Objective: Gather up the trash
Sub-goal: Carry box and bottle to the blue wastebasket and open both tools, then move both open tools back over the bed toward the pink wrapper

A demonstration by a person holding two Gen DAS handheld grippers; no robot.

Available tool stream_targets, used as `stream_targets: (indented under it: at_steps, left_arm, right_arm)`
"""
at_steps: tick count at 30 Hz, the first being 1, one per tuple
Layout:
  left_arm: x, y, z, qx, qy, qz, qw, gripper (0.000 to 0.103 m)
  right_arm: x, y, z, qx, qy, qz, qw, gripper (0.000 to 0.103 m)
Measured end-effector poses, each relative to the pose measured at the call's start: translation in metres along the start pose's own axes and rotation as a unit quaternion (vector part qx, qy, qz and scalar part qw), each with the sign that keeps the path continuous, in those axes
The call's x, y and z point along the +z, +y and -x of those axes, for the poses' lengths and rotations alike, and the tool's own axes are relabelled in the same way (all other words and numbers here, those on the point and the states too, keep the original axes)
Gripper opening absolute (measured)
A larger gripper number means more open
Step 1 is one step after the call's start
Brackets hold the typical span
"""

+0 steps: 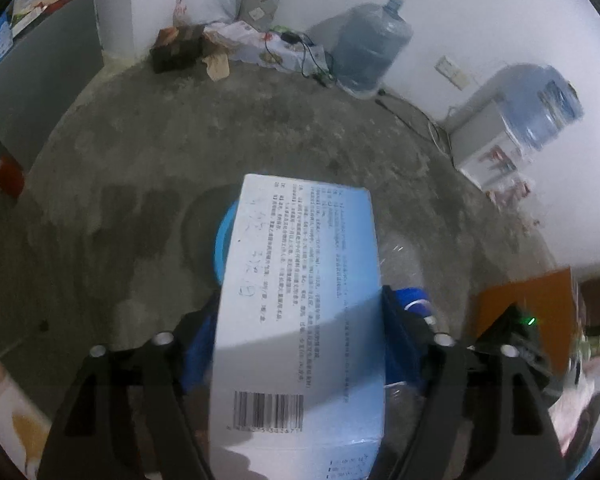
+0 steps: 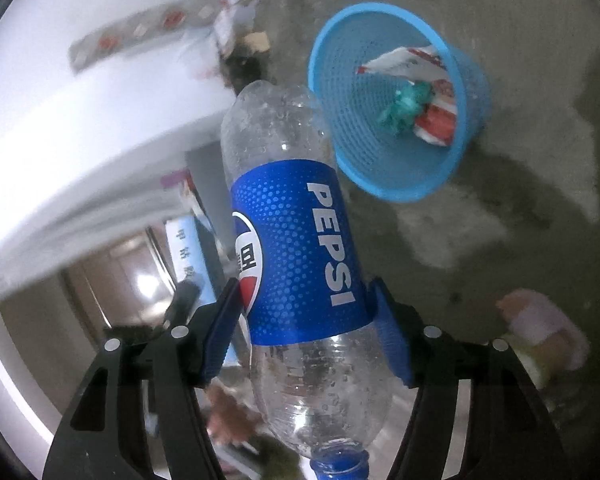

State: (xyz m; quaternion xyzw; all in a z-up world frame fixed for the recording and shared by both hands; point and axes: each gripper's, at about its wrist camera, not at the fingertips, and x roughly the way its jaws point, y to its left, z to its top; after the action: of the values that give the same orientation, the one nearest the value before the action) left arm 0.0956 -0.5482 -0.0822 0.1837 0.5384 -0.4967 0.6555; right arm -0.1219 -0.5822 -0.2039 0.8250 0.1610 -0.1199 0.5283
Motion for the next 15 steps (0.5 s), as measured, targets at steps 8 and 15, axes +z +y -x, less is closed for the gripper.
stream_targets:
  at_steps: [8,15]
  left_arm:
    - [0.010,0.001,-0.002,-0.019,-0.025,0.036,0.9989,0.092]
    - [-0.013,0.013,0.048,-0.031,-0.054,0.025,0.9977,0.092]
  right_arm:
    - [0.040,-0.048,-0.029,0.013,-0.016,-0.088,0.996,0.085]
    - [0.011,-0.062,-0.005,-0.004,-0.020,-0.058,0.998,0.085]
